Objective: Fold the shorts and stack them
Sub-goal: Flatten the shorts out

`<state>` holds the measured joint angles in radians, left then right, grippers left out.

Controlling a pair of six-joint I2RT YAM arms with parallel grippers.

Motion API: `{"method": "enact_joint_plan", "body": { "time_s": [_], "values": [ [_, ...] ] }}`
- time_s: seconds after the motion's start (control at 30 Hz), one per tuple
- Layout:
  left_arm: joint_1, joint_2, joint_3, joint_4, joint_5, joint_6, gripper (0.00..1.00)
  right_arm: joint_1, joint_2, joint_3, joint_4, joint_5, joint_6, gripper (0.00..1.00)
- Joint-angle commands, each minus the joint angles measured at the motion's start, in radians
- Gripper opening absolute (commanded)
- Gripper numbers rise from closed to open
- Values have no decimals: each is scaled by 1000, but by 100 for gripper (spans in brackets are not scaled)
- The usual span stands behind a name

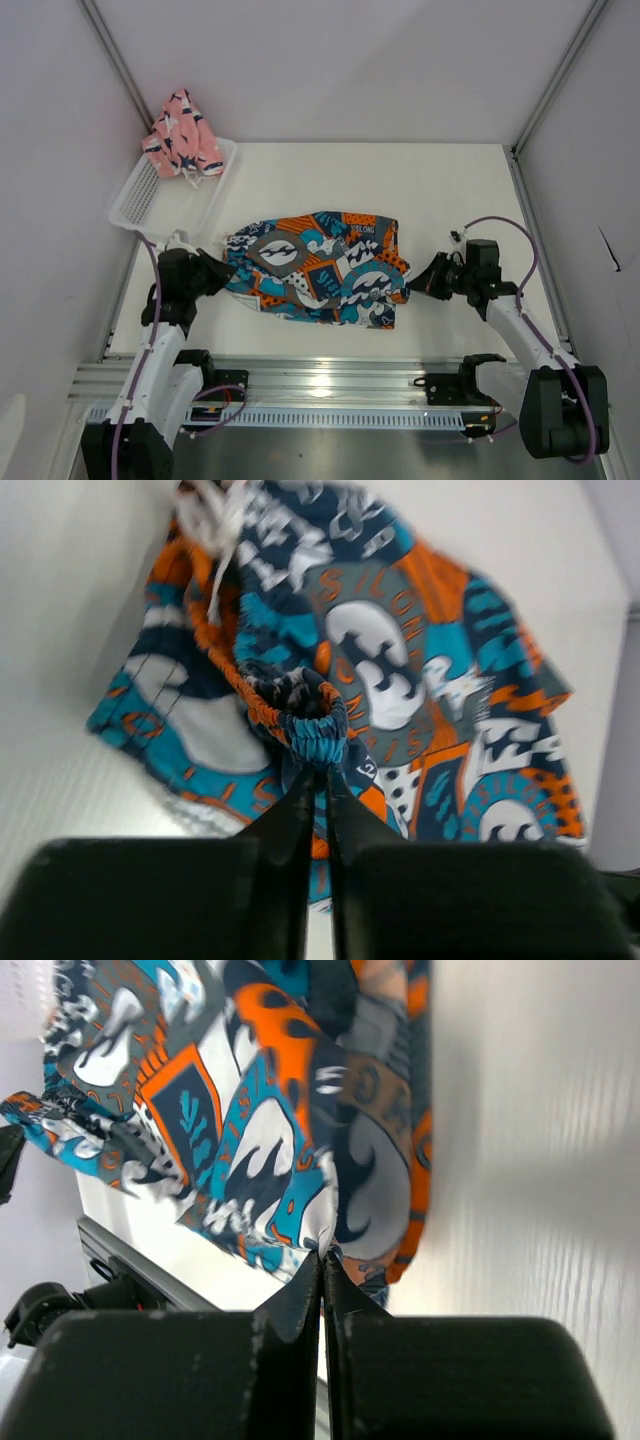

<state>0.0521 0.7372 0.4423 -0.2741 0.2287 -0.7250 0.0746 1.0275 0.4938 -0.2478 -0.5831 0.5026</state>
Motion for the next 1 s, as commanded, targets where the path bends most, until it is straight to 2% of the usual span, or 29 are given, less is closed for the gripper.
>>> {"method": "enact_joint_plan", "body": {
  "time_s": [0.0, 0.03, 0.07, 0.1, 0.27, 0.53, 0.77, 0.97],
  "values": [
    [6, -70, -91, 18, -3, -5, 19, 5, -59, -17, 1, 19, -16, 0],
    [6, -82, -118, 16, -3, -1, 59, 5, -75, -21, -4, 20, -19, 0],
    [5, -94, -135, 15, -3, 1, 80, 7, -82, -26, -16, 23, -21, 0],
    [6, -114, -142, 6, -14, 4, 97, 10, -92, -35, -21, 32, -25, 0],
    [3, -131, -114, -31, -23, -11, 99, 24, -138, -55, -54, 65, -39, 0],
    [5, 0, -48, -94, -52, -30, 99, 60, -173, -100, -21, 103, -15, 0],
    [5, 70, 82, -174, -103, -36, 99, 102, -190, -123, -10, 140, -9, 0],
    [5, 131, 160, -238, -72, -59, 99, 117, -199, -121, -10, 158, -10, 0]
  ]
}}
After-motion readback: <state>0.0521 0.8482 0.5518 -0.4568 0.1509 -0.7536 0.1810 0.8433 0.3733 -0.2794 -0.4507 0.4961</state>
